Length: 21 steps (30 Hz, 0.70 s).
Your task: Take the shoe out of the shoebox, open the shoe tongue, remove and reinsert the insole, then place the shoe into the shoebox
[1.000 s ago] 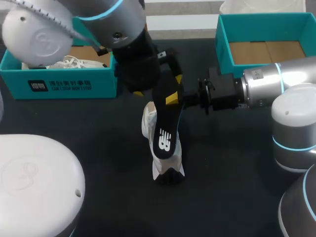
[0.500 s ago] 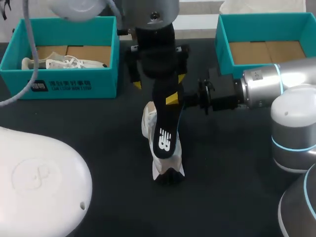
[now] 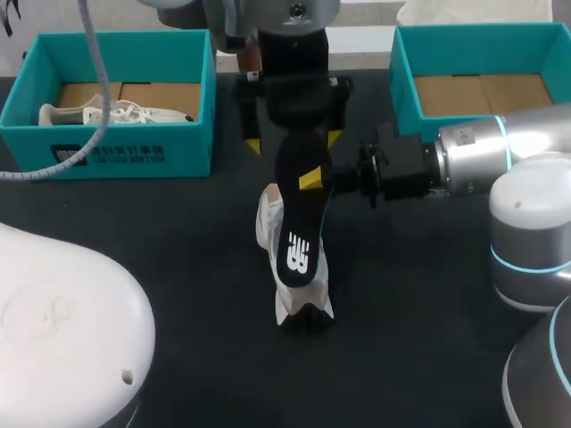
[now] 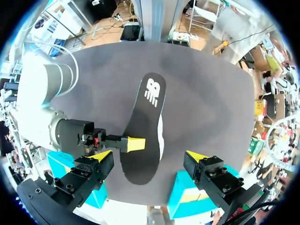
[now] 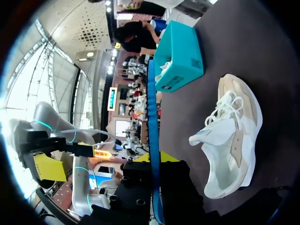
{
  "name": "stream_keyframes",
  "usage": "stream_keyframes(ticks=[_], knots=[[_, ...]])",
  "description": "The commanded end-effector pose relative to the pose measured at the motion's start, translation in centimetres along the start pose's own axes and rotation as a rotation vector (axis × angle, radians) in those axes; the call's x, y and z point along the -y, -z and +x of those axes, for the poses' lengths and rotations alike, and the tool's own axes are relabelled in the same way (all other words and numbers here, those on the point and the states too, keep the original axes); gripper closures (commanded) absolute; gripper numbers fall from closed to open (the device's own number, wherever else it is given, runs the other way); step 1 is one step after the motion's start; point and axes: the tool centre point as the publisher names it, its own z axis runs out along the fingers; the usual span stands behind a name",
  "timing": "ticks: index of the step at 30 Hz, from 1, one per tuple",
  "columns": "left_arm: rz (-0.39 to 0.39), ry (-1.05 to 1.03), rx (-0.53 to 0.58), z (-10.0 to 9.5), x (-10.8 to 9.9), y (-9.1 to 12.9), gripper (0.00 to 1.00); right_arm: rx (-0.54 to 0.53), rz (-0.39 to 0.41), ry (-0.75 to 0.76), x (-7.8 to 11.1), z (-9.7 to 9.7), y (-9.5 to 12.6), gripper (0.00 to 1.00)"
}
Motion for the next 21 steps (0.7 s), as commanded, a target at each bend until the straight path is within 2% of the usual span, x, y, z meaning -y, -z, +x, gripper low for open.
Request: stream_keyframes(ticks=[1,9,16,21], knots=[[0.012,-0.017,0.065,1.1,-0.2,-0.7,0.0,0.005,0.003,-0.002,-0.1,0.1,-0.1,1.0],[0.08,-0.086,0.42,2.4,0.0,-1.3,0.0,-0.023,-0.016,-0.008,-0.1,-0.1,0.6,1.0],[0.074,-0.107,0.723,3.8,0.6,-1.5,0.0,-0.027,-0.026,-0.008,-0.1,0.1,1.3,1.0],[0.106,-0.106,0.899,4.7,0.9,-1.7,0.0,-0.025,-0.033,-0.01,-0.1,0.1,1.6,1.0]])
